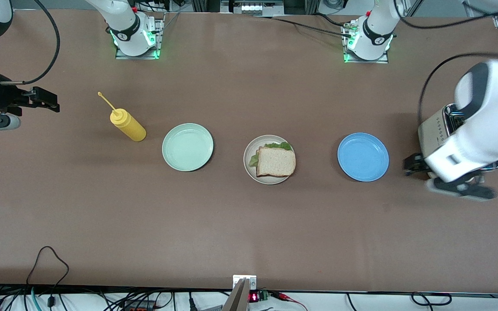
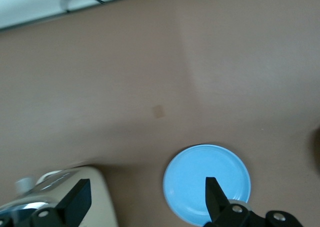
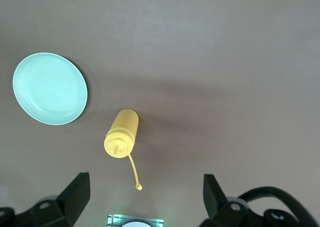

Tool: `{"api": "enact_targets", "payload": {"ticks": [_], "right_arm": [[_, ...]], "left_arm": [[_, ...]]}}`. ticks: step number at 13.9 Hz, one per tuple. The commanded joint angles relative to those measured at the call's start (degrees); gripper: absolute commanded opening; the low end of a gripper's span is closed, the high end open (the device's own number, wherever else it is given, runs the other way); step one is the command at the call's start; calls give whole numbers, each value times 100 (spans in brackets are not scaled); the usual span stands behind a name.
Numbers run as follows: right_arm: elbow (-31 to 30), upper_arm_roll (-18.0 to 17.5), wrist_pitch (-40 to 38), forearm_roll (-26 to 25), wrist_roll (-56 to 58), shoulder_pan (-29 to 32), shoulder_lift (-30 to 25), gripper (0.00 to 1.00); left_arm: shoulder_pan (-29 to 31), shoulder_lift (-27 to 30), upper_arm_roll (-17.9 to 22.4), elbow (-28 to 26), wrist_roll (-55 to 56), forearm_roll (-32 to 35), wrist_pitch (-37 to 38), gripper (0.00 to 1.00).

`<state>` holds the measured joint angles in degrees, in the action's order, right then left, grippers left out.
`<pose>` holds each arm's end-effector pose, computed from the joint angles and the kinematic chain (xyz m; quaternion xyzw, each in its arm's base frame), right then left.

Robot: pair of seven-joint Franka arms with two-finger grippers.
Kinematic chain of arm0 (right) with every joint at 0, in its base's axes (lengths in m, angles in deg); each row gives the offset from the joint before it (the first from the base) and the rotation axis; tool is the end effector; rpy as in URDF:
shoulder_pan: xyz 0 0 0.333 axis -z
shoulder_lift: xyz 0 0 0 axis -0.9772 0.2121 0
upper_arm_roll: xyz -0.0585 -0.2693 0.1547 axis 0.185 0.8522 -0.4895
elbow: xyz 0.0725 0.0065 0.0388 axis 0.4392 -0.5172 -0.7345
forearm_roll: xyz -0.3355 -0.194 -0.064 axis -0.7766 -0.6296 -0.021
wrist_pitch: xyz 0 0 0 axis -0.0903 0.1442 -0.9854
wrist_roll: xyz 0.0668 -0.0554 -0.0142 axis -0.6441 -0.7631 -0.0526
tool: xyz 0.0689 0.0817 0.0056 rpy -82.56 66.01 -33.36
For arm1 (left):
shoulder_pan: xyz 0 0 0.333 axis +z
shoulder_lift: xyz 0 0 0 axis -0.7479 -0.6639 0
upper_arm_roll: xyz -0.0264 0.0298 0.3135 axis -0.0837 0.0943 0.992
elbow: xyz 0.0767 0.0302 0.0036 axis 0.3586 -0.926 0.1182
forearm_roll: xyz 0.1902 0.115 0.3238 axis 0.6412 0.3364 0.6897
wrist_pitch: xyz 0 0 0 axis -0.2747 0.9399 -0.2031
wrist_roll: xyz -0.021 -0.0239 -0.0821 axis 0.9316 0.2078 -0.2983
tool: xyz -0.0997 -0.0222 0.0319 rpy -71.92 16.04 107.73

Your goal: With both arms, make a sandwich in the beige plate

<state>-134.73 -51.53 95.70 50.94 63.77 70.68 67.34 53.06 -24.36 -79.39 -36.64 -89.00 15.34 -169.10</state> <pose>0.5773 0.0126 0.5780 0.9945 0.0703 -0.0763 0.0153 0.6595 -0.0326 0.5122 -0.9942 0.0879 -0.0403 0.0464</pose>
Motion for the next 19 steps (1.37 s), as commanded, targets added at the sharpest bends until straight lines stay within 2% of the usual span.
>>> {"api": "enact_targets", "payload": {"ticks": [1, 3, 4, 6, 9, 10, 14, 19], "right_arm": [[40, -33, 5, -122, -336, -214, -5, 100], [13, -33, -3, -122, -549, -329, -40, 100], [13, -24, -3, -122, -549, -329, -40, 100], [-4, 2, -21, -114, -549, -303, -58, 100], [-390, 3, 163, -114, -549, -286, -312, 100], [-374, 11, 172, -114, -506, -259, -313, 100], [-347, 29, 172, -114, -462, -233, -286, 100], [-347, 29, 181, -114, -462, -233, -277, 100]], "left_arm": [[-104, 752, 288, -132, 125, -79, 548, 100], [-105, 1164, 745, -210, 161, -849, 786, 100], [-44, 1289, 773, -237, 161, -1080, 1075, 100], [-43, 1569, 756, -499, 266, -1109, 1210, 100], [-43, 2184, 721, -1553, 310, -1065, 745, 100], [-43, 2230, 720, -1652, 310, -1056, 770, 100], [-43, 2335, 668, -1617, 442, -1038, 1200, 100], [-26, 2353, 685, -1626, 433, -1030, 1323, 100]]}}
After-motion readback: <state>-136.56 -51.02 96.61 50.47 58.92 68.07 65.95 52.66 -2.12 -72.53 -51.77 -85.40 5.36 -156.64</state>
